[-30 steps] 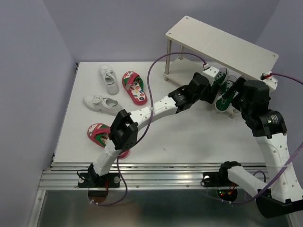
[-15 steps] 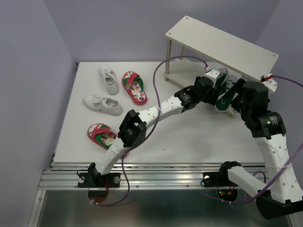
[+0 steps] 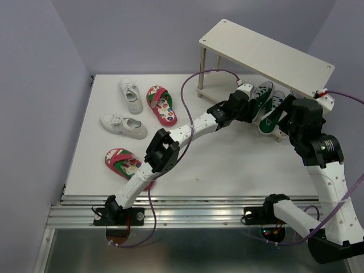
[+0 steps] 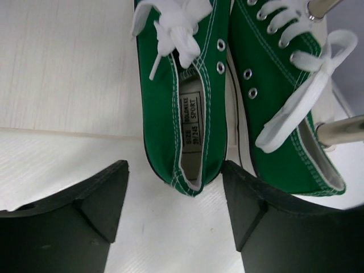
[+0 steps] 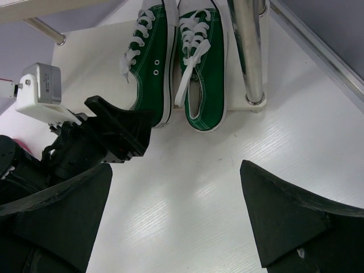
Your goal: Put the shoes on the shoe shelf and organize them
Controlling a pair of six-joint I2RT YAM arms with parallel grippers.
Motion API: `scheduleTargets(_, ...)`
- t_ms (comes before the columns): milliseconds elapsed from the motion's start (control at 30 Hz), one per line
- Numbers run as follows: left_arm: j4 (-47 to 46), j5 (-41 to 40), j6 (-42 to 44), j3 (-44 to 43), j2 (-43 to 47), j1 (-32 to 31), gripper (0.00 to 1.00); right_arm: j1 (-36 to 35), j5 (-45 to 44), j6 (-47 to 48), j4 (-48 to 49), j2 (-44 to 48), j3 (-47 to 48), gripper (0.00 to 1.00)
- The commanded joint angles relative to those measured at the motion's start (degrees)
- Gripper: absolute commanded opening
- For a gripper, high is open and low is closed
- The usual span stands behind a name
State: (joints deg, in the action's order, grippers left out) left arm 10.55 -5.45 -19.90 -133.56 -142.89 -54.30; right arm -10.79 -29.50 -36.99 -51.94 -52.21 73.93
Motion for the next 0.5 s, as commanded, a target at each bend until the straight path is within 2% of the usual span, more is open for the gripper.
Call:
scheduleTargets(0, -3.2, 1.7, -1.5, -4.1, 0.2, 0.4, 0.71, 0.4, -2.1, 1.5, 2.0, 0.1, 1.7, 1.0)
scheduleTargets(100, -3.7, 2.3, -1.6, -4.2, 0.1, 0.6, 0.55, 0.4, -2.1, 1.8, 2.4, -0.2, 1.5, 1.0)
scheduleTargets(133, -3.7, 2.6, -1.4, -4.3, 0.1, 0.7, 0.39, 0.4, -2.0, 2.0, 2.4, -0.3, 1.5, 1.0)
scheduleTargets(200, -3.8, 3.0, -1.0, -4.6, 0.2, 0.7, 0.17, 0.4, -2.0, 2.1, 2.6, -0.4, 1.3, 1.0)
scheduleTargets(233, -3.6, 2.4, -0.6, -4.9, 0.2, 0.7, 0.0, 0.4, -1.9, 2.2, 2.7, -0.5, 1.2, 1.0)
scheduleTargets(333, -3.7, -0.1, 0.5, -4.8, 1.6, 0.6, 0.0, 0.4, -1.4, 2.1, 3.1, -0.6, 0.7, 1.0)
scheduleTargets(467, -5.1, -8.5, 5.7, -4.0, 3.8, 0.0, 0.0, 0.4, -1.1, 2.0, 3.1, -0.4, 0.4, 1.0)
